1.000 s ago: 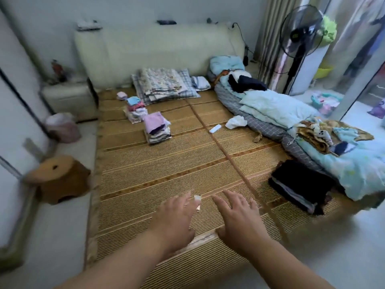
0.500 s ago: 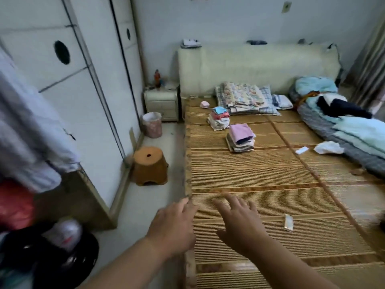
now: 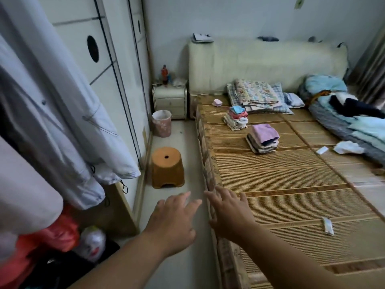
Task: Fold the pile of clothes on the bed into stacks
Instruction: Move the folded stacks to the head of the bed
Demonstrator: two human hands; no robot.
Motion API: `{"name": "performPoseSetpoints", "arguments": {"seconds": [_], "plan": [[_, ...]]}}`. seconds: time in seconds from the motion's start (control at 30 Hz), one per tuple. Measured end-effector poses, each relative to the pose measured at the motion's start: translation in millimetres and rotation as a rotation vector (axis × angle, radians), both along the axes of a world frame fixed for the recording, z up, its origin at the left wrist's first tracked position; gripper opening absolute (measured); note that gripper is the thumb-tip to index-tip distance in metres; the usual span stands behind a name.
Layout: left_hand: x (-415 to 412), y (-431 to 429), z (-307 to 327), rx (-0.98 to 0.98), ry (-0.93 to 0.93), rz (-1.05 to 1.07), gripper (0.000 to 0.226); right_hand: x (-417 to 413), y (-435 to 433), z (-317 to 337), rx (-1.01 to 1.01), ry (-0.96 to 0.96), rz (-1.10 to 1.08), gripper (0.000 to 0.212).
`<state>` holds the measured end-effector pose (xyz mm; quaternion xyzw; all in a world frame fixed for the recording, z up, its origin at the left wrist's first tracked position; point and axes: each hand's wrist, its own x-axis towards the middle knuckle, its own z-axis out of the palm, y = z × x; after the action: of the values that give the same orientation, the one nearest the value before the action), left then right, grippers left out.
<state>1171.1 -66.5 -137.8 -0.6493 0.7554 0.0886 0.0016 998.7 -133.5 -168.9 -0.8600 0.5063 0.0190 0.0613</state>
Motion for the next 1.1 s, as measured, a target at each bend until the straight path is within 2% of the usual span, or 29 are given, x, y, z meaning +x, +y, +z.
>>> {"name": "performPoseSetpoints", "arguments": {"seconds": [0.23,0.4,0.57,0.77,1.1], "plan": [[24,-52,5,0.019,0.009,-0.043,0.070,24,-45,0,-0.021,-0.023,-0.074,0.077],[20,-132,-1,0.053,0.003,-0.121,0.073,20,-111,-8,-0.015,-0.055,-0.158,0.069],[-4,-263,-3,0.034,0.005,-0.229,0.072,-8,-221,-10,-0.034,-0.054,-0.289,0.069],[-51,-424,0,0.028,0.049,-0.334,0.074,-58,-356,7,-0.030,0.006,-0.397,0.080],[-122,-632,-17,0.064,0.039,-0.571,0.072,-128,-498,-5,0.001,0.026,-0.677,0.079]]}}
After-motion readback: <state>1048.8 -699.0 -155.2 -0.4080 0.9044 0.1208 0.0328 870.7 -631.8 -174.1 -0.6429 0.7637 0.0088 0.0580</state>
